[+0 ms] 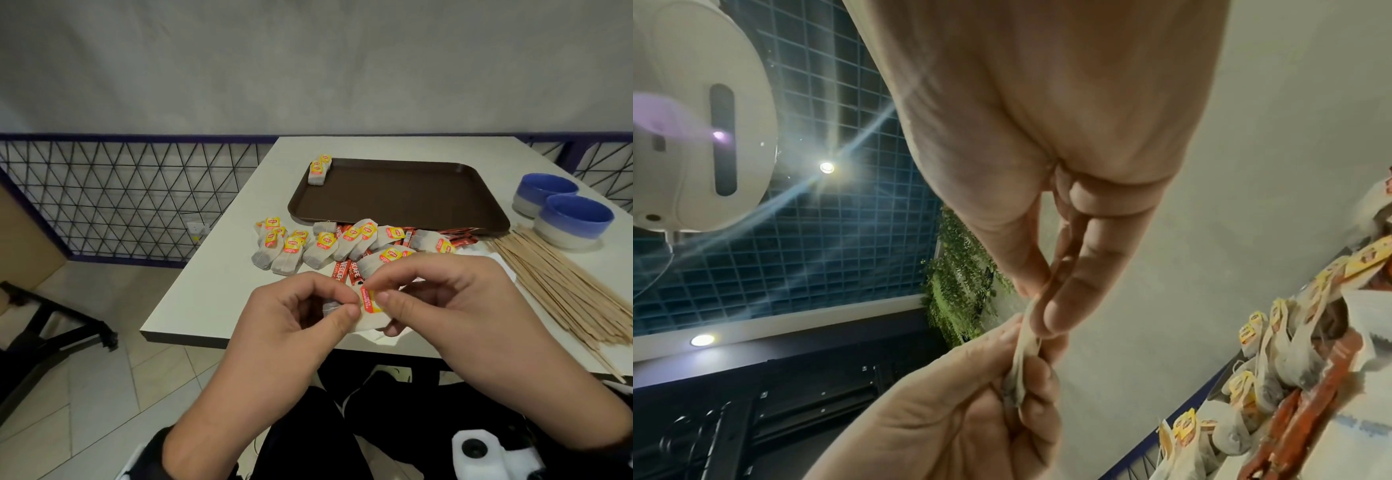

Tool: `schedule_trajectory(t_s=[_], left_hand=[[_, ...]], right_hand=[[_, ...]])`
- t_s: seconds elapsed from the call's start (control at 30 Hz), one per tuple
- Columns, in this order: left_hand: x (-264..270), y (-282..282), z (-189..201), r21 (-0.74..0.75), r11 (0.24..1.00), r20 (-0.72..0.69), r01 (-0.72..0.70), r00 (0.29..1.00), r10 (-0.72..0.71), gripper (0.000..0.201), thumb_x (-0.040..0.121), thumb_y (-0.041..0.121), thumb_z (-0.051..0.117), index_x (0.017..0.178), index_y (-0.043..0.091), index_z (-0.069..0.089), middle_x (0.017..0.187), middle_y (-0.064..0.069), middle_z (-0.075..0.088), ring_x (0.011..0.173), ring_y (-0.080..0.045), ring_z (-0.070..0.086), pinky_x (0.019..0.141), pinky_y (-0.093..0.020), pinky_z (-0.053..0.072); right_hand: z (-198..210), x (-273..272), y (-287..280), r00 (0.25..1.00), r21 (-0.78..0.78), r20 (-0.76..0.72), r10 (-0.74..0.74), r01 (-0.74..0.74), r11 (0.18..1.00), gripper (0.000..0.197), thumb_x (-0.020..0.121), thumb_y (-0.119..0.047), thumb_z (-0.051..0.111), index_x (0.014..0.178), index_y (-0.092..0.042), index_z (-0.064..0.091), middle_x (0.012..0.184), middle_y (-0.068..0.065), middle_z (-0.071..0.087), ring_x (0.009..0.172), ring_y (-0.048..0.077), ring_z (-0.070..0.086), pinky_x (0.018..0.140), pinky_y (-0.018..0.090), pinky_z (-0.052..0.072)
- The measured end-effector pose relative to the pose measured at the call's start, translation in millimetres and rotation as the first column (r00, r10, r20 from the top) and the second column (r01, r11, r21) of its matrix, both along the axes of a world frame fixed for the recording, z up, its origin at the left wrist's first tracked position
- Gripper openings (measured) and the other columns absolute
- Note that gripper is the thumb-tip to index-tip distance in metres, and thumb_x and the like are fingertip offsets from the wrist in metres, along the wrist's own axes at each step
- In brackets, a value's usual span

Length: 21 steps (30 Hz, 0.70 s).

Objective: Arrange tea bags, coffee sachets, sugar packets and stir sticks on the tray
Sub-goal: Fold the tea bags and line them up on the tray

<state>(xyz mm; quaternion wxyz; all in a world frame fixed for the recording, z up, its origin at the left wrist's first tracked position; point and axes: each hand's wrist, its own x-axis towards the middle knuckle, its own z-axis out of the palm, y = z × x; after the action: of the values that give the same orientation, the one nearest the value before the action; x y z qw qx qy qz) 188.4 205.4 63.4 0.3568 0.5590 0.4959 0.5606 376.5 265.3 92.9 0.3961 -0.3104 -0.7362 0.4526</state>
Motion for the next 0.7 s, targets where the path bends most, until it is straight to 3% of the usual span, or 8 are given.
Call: schedule_trajectory(t_s=[0.17,0.27,0.4,0.5,0.6,0.7], left_hand=[[-0.6,1.3,-0.2,0.011,1.000,-0.023,-0.010,1.000,0.010,0.010,0.079,0.029,0.074,0.088,0.027,0.077,0.087,-0.011,0.071,0.084,-0.039,0.058,0.070,-0.042,0.047],[0.2,2.0,-1.0,0.015,1.000,-0.011,-0.003,1.000,0.003,0.009,0.081,0.028,0.073,0.090,0.026,0.077,0.088,-0.007,0.073,0.088,-0.040,0.060,0.077,-0.052,0.052],[0.7,2.0,-2.0,0.007,1.000,-0.007,0.009,1.000,-0.009,0.008,0.084,0.027,0.072,0.091,0.025,0.076,0.090,-0.009,0.072,0.091,-0.043,0.060,0.081,-0.063,0.050],[0.8,1.1,-1.8,0.003,1.000,-0.011,0.013,1.000,-0.012,0.008,0.084,0.028,0.073,0.091,0.024,0.075,0.089,-0.008,0.071,0.091,-0.043,0.059,0.082,-0.063,0.052],[0.9,0.6,-1.0,-0.006,1.000,-0.015,0.023,1.000,-0.023,0.012,0.083,0.033,0.072,0.092,0.024,0.074,0.091,-0.006,0.071,0.091,-0.044,0.059,0.083,-0.064,0.053],[0.5,1.0,-0.9,-0.060,0.998,-0.022,0.015,1.000,-0.016,0.007,0.084,0.030,0.068,0.088,0.026,0.073,0.086,-0.004,0.070,0.088,-0.036,0.062,0.083,-0.061,0.055]], right_hand=[[-1.1,-1.3,1.3,1.000,0.045,0.013,-0.008,0.007,0.999,0.022,0.088,-0.002,0.075,0.090,-0.023,0.082,0.089,0.001,0.075,0.072,0.019,0.074,0.066,0.036,0.063],[-0.3,-2.0,-0.2,0.999,0.052,0.024,-0.023,0.021,0.998,0.016,0.084,-0.010,0.081,0.089,-0.025,0.082,0.089,0.003,0.074,0.072,0.022,0.071,0.068,0.047,0.062],[-1.8,-3.1,-1.8,0.998,0.043,0.045,-0.048,0.046,0.998,0.029,0.082,-0.010,0.083,0.096,-0.034,0.078,0.090,-0.004,0.072,0.070,0.014,0.067,0.066,0.035,0.059],[-1.9,-6.2,-2.1,0.999,-0.013,0.004,-0.050,0.050,0.999,0.043,0.081,-0.002,0.083,0.103,-0.037,0.073,0.088,0.002,0.067,0.066,0.014,0.059,0.061,0.032,0.052],[-1.7,-8.5,-2.2,0.999,0.006,0.020,-0.042,0.042,0.999,0.044,0.082,-0.001,0.082,0.105,-0.036,0.070,0.086,0.003,0.068,0.066,0.016,0.059,0.060,0.030,0.052],[-3.3,-8.8,-1.1,0.997,0.031,0.065,-0.052,0.050,0.998,0.043,0.083,-0.003,0.082,0.107,-0.036,0.069,0.085,0.000,0.067,0.067,0.013,0.061,0.061,0.029,0.052]])
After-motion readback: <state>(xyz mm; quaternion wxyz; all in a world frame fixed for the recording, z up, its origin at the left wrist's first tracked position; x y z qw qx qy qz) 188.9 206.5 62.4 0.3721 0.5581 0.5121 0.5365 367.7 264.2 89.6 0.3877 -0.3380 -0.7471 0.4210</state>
